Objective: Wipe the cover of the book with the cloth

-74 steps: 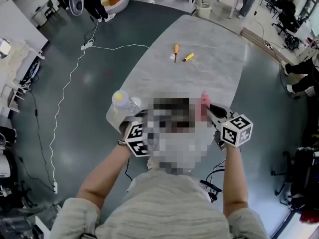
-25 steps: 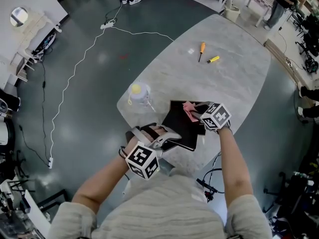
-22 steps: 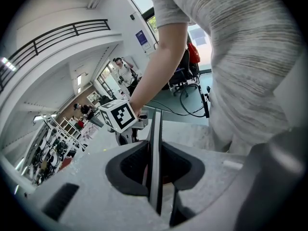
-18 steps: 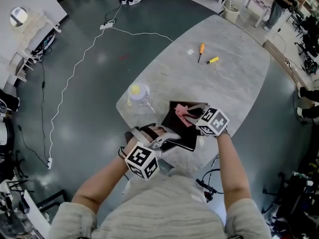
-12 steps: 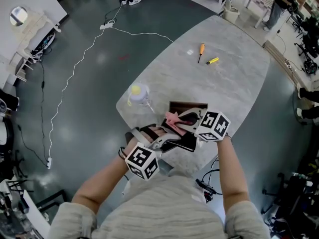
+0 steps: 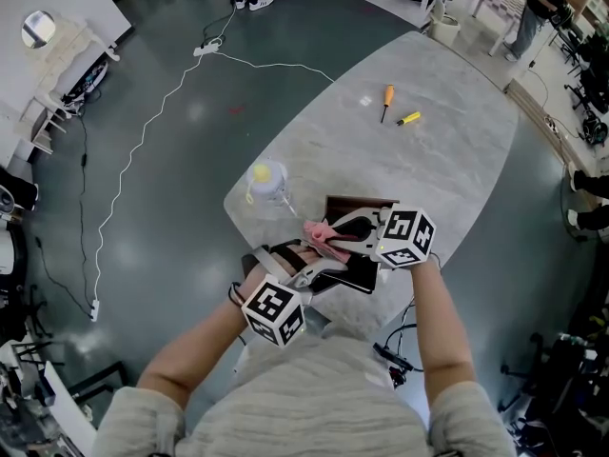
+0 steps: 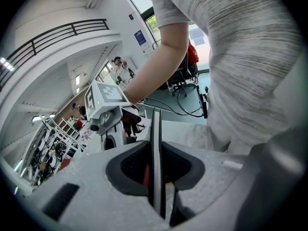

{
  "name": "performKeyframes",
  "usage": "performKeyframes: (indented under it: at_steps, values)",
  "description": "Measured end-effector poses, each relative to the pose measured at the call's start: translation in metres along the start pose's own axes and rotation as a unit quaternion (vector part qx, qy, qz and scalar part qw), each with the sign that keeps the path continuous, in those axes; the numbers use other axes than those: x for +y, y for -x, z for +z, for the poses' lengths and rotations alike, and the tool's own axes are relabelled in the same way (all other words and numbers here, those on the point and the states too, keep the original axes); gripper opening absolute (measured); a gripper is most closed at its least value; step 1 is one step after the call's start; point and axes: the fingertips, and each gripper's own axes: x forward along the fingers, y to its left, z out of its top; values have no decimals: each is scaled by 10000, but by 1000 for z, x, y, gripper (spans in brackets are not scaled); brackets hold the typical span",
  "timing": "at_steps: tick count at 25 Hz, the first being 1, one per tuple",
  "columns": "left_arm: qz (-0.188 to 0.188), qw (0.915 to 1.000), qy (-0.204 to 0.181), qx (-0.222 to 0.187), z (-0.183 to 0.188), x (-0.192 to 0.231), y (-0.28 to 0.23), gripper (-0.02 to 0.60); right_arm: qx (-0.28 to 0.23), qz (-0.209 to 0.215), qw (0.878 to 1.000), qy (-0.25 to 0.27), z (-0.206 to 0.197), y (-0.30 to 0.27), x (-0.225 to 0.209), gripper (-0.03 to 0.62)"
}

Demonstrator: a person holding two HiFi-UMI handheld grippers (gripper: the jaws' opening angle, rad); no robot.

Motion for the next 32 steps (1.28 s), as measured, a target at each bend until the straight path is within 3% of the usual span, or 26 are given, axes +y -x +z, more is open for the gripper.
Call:
performKeyframes:
  at_steps: [9,17,26,32]
  values:
    - [8,10000,43,-20,-1,1,2,78,517,-1351,9888,-368,-39,-1,-68,52]
    - [7,10000,66,-34,-1,6,1,78,1217,-2424,9607,-594,-73,13,-112,52]
    - [27,9999,96,-29,-2,9,3,78,1880,-3008,9322,-720,-108,55,-102,52]
    - [-5,10000,97,-11,0,10,1,78,1188,-3095,9340,-1334,-101,83,-58,52]
